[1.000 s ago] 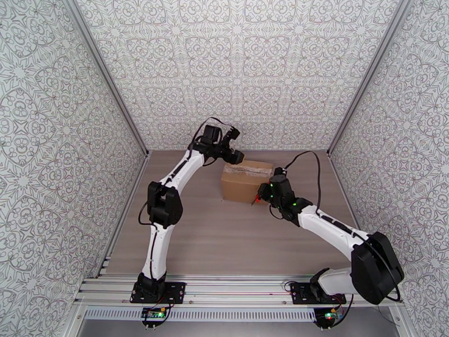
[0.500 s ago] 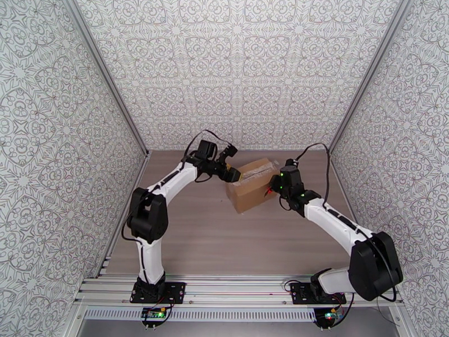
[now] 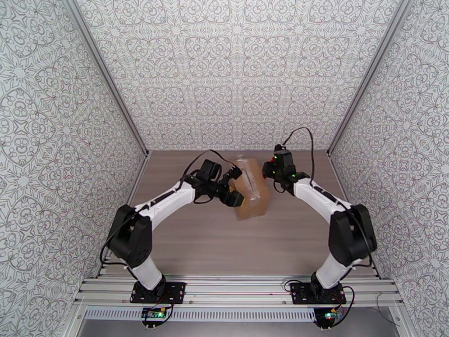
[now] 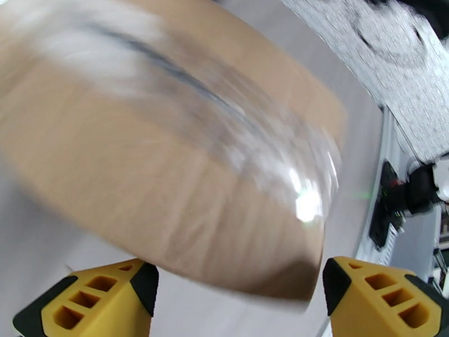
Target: Unpack the express box
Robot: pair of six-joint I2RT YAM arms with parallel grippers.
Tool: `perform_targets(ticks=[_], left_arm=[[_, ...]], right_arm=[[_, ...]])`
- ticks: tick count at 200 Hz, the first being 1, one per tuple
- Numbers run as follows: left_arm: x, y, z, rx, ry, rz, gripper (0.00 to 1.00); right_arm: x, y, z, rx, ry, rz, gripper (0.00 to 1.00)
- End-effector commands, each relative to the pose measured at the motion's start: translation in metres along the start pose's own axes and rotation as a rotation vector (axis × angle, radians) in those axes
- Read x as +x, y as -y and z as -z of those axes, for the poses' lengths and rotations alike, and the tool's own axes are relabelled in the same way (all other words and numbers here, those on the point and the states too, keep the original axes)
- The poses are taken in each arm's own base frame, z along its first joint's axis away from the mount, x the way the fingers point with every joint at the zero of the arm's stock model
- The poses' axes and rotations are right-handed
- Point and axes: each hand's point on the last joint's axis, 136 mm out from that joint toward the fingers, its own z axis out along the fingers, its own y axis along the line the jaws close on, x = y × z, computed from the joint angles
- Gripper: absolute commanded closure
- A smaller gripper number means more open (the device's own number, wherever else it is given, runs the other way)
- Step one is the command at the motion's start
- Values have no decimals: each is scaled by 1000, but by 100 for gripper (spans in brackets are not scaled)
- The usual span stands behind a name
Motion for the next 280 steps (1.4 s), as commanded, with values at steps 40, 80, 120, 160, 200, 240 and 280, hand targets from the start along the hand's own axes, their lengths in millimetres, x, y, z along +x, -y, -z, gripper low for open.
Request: perform_targets(ticks=[40,80,120,160,200,240,280], left_arm=[[13,37,6,-15,-27,-57,16],[-14,41,44,-192,65,-355,15],[-37,41,53,-331,75,-768,10],[-62,26,32,-408,60,-1056,9],[-78,27,3,-410,82,-1228,8],[-78,31,-21,-380,79,-1291,8],[-77,35,-30,-348,81,-1288,8]], right_arm=[[-35,4,25,65,23,128,100],[-88,42,72,111,194,34,100],[-98,65,114,56,271,-185,100],[-64,71,156,-15,335,-389,100],[-21,76,178,-96,356,-596,100],[8,69,169,-144,341,-657,100],[13,60,159,-152,327,-646,100]])
